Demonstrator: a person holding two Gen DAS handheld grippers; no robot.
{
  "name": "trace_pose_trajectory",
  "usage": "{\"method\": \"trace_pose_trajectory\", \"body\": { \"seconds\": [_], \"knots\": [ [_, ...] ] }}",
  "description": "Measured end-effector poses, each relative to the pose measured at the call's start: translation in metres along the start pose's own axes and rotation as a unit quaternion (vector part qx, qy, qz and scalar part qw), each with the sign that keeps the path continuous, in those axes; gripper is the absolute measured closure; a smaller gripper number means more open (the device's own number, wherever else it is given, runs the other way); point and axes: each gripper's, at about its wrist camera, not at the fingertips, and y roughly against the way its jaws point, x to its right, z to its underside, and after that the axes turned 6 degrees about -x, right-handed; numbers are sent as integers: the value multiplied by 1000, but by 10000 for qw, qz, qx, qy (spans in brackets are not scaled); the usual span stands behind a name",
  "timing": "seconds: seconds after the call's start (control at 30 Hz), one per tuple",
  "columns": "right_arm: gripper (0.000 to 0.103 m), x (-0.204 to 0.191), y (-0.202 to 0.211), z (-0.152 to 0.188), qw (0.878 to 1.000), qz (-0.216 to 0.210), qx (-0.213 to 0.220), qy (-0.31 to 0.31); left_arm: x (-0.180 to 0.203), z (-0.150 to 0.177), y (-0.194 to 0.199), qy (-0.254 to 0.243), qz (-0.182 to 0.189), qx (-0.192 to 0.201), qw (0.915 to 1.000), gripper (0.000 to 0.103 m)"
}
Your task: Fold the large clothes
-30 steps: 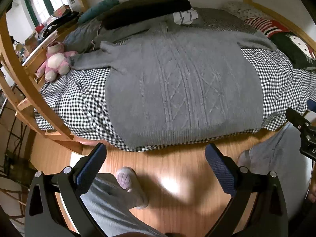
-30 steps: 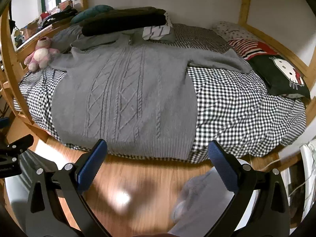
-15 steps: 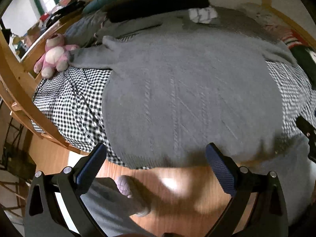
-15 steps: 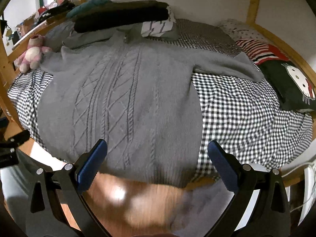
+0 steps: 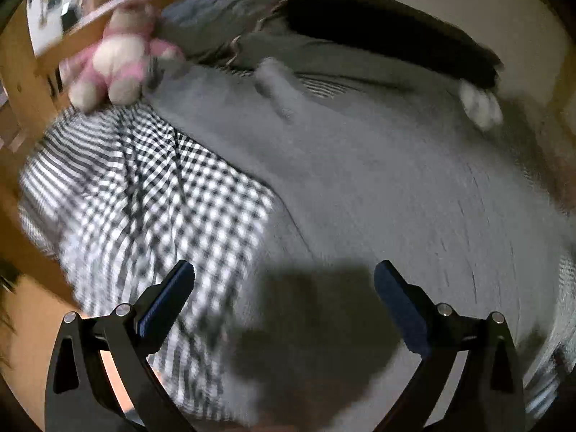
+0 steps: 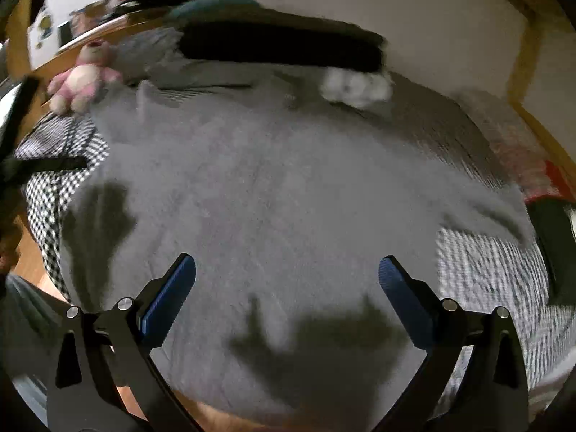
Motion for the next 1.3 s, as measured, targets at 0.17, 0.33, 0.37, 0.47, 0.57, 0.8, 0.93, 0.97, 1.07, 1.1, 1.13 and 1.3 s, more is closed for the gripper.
{"method": "trace_pose_trajectory", "body": {
  "seconds": [0.17, 0.33, 0.37, 0.47, 0.57, 0.8, 0.93, 0.97, 1.07, 1.1, 1.13, 1.3],
  "knots": [
    [3, -59, -32, -36, 9967, -273, 106, 751, -69, -58, -47, 779, 716, 268, 9940, 5],
    [3, -112, -51, -67, 9906, -394, 439, 1238, -123, -106, -77, 999, 602, 648, 9911, 5],
    [3, -122, -55, -72, 9890, -423, 485, 1328, -132, -117, -82, 1033, 423, 656, 9916, 5],
    [3, -160, -73, -88, 9807, -497, 664, 1771, -158, -146, -100, 1167, 220, 601, 9911, 5],
    [3, -194, -91, -98, 9728, -490, 811, 2114, -178, -170, -116, 1178, 410, 556, 9906, 5],
    [3, -279, -118, -128, 9345, -228, 1694, 3122, -206, -227, -143, 1166, 1022, 539, 9864, 5],
    [3, -323, -136, -150, 9185, 1, 1920, 3457, -239, -255, -159, 1567, 1679, 722, 9706, 5],
    [3, -334, -141, -157, 9144, 27, 1969, 3537, -250, -263, -165, 1700, 1850, 738, 9651, 5],
    [3, -351, -153, -172, 9137, -30, 1929, 3578, -261, -274, -181, 1991, 2171, 622, 9536, 5],
    [3, -359, -161, -179, 9154, -55, 1820, 3590, -258, -277, -182, 1971, 2109, 606, 9555, 5],
    [3, -367, -167, -187, 9163, -58, 1768, 3594, -255, -280, -182, 1959, 2047, 569, 9573, 5],
    [3, -384, -182, -201, 9237, -58, 1666, 3448, -253, -287, -174, 2097, 2011, 733, 9540, 95]
  ]
}}
